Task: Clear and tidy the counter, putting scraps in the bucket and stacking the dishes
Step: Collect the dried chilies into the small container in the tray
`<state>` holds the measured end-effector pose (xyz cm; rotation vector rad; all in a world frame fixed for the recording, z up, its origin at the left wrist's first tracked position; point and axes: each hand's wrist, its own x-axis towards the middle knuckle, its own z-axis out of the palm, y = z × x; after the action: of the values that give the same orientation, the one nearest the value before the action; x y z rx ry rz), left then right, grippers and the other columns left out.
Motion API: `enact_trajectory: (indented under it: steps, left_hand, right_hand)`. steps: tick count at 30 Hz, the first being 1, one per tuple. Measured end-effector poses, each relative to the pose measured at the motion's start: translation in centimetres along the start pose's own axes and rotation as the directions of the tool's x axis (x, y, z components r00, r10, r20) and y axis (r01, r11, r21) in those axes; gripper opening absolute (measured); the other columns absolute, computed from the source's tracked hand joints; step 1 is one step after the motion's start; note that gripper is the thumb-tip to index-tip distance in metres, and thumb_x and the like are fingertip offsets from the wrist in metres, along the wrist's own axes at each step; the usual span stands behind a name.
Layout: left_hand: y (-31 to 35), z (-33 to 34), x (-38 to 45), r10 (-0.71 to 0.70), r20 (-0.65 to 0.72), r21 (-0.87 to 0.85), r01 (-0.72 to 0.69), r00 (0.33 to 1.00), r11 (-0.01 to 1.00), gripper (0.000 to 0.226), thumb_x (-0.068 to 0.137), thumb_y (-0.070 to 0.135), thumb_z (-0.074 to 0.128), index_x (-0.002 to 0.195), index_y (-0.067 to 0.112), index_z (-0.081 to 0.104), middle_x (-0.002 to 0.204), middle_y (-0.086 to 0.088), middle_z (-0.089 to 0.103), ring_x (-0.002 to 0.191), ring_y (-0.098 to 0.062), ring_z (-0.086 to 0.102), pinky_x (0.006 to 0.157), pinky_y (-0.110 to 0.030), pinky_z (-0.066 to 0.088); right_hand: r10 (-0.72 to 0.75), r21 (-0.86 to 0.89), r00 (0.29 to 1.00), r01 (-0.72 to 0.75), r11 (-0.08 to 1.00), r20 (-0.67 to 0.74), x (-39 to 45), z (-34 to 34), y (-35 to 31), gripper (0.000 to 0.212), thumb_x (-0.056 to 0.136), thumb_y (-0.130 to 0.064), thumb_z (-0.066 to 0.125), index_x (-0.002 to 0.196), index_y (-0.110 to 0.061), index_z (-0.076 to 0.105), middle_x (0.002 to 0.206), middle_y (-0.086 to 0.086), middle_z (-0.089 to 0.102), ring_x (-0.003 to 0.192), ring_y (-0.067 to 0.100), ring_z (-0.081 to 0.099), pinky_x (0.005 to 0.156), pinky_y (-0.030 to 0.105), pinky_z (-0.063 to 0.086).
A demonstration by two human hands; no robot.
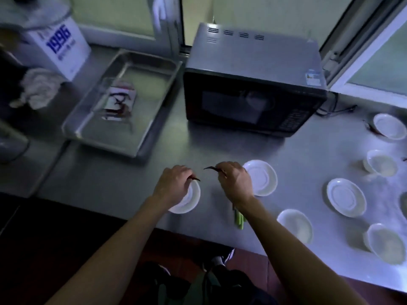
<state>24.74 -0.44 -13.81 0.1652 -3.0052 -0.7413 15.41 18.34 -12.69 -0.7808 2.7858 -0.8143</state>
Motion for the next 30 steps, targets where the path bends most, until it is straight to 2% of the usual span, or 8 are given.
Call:
enact_trajectory:
  steps: [4,8,14,21,24,30]
  left_hand:
    - [-4.7,-4.3,-5.0,-0.057,-0.079,-0.012,0.056,0.995,0.998,0.016,0.089,0.018,0.055,0.093,0.014,0.070,0.091,-0.004,0.068,0.088,-0.030,0.061,0.076,-0.045,0.048]
    - [-8.7,-8.1,-9.3,-0.074,-0.179,-0.005,0.075,0.981,0.997,0.011,0.084,0.007,0.065,0.090,0.013,0.072,0.086,-0.006,0.069,0.080,-0.034,0.064,0.069,-0.040,0.050]
    - [-13.3,-11.5,-14.3,-0.173,-0.246,0.008,0.180,0.954,0.984,0.012,0.088,0.011,0.066,0.098,0.012,0.073,0.100,-0.007,0.070,0.095,-0.033,0.062,0.080,-0.044,0.048]
    - [-16.6,-13.2,-17.6,-0.272,-0.284,0.004,0.285,0.919,0.959,0.016,0.092,0.014,0.059,0.103,0.016,0.071,0.102,-0.002,0.068,0.098,-0.027,0.060,0.084,-0.044,0.045]
    - [-18.0,-13.4,-17.9,-0.313,-0.283,-0.005,0.325,0.907,0.946,0.018,0.092,0.014,0.058,0.105,0.018,0.070,0.104,-0.001,0.068,0.102,-0.026,0.059,0.087,-0.043,0.045]
    - [-21.5,-14.9,-15.7,-0.338,-0.265,-0.011,0.348,0.903,0.937,0.019,0.090,0.009,0.058,0.101,0.017,0.072,0.099,-0.001,0.068,0.098,-0.027,0.060,0.085,-0.044,0.046]
  right_hand:
    - [-0.083,0.011,0.997,0.083,0.996,-0.004,-0.2,3.0,-6.6,0.025,0.086,-0.004,0.060,0.104,-0.015,0.074,0.099,0.007,0.072,0.094,0.032,0.062,0.072,0.042,0.051]
    - [-0.094,0.081,0.995,0.097,0.992,-0.030,-0.6,5.8,-12.7,0.022,0.087,-0.009,0.063,0.102,-0.021,0.074,0.096,0.002,0.071,0.089,0.026,0.063,0.070,0.039,0.052]
    - [-0.222,0.087,0.974,0.225,0.970,-0.045,-1.1,8.3,-19.4,0.027,0.083,-0.003,0.062,0.100,-0.019,0.075,0.092,0.002,0.073,0.084,0.026,0.065,0.066,0.035,0.052]
    - [-0.328,0.077,0.945,0.328,0.942,-0.014,-0.6,10.6,-24.2,0.027,0.084,-0.006,0.062,0.102,-0.021,0.075,0.095,0.002,0.073,0.085,0.026,0.066,0.068,0.031,0.049]
    - [-0.336,0.090,0.942,0.334,0.938,0.009,0.1,12.0,-25.5,0.026,0.085,-0.010,0.062,0.101,-0.027,0.075,0.093,-0.003,0.072,0.083,0.023,0.065,0.065,0.026,0.042]
    - [-0.295,0.137,0.955,0.288,0.948,0.029,5.4,13.4,-26.5,0.024,0.086,-0.011,0.064,0.102,-0.023,0.076,0.095,0.001,0.075,0.085,0.025,0.068,0.072,0.036,0.055]
